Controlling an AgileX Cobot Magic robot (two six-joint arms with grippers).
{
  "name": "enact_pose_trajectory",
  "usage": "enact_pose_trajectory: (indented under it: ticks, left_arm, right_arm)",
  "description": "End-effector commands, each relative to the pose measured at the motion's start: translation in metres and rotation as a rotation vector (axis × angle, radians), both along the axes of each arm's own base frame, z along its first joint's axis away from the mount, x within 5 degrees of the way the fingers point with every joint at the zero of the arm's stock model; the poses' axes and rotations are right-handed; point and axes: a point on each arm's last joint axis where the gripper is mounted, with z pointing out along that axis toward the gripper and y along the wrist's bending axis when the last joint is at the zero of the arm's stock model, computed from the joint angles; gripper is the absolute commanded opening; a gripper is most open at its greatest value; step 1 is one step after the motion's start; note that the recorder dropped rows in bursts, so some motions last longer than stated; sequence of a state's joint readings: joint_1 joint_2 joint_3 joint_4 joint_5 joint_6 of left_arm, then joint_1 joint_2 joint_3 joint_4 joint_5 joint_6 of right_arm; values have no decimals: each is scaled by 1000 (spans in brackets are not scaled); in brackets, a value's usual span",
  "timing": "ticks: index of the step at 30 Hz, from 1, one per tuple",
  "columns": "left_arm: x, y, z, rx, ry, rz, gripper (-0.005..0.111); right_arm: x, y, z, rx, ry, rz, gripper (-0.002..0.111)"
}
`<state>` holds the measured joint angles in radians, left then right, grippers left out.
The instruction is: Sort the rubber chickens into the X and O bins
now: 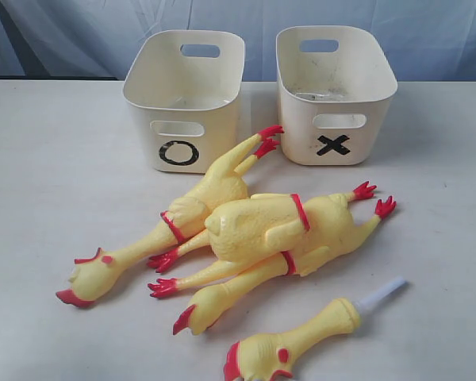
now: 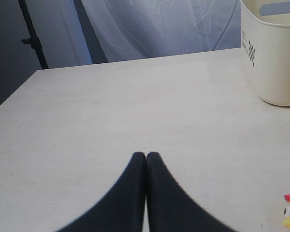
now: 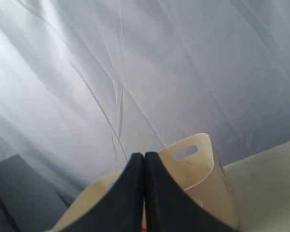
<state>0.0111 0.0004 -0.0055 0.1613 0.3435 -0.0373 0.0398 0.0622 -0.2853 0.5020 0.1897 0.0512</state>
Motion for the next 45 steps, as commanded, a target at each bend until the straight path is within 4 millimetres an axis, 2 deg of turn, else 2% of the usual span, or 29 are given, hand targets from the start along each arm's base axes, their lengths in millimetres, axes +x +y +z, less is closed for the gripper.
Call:
enact_pose_trajectory:
  ticks: [1,4,8,10,13,18,26,33,35,37,42,45]
  left_arm:
    - [0,0,-1,-3,1,-1,0]
    - [0,0,-1,-3,1,-1,0]
    - [0,0,-1,-3,1,-1,0]
    - [0,0,-1,-3,1,-1,0]
    - [0,0,-1,-3,1,-1,0]
    - [0,0,-1,-3,1,-1,0]
    - [0,0,-1,-3,1,-1,0]
    - [0,0,-1,-3,-1,-1,0]
    - [0,0,-1,-3,-1,-1,0]
    - [0,0,-1,-3,-1,-1,0]
    - [0,0,-1,-3,-1,-1,0]
    - [0,0,-1,-3,-1,-1,0]
  right_arm:
    - [3,13,37,-289,104,125,-1]
    - [18,25,60,-476,187,284,-1]
    - [41,32,62,-546,313,402,-1]
    - [63,40,58,-558,376,498,-1]
    - [100,54,43,-587,517,649,-1]
    - [131,71,25,-586,656,780,-1]
    - [156,102,-10,-632,789,940,-1]
    - [177,115,-35,-699,781,941,-1]
    - [181,117,-39,-704,775,950,5]
    - [184,119,-43,-696,769,970,15]
    - [186,128,-41,-682,667,1026,53]
    - [188,133,-44,-715,648,1010,59]
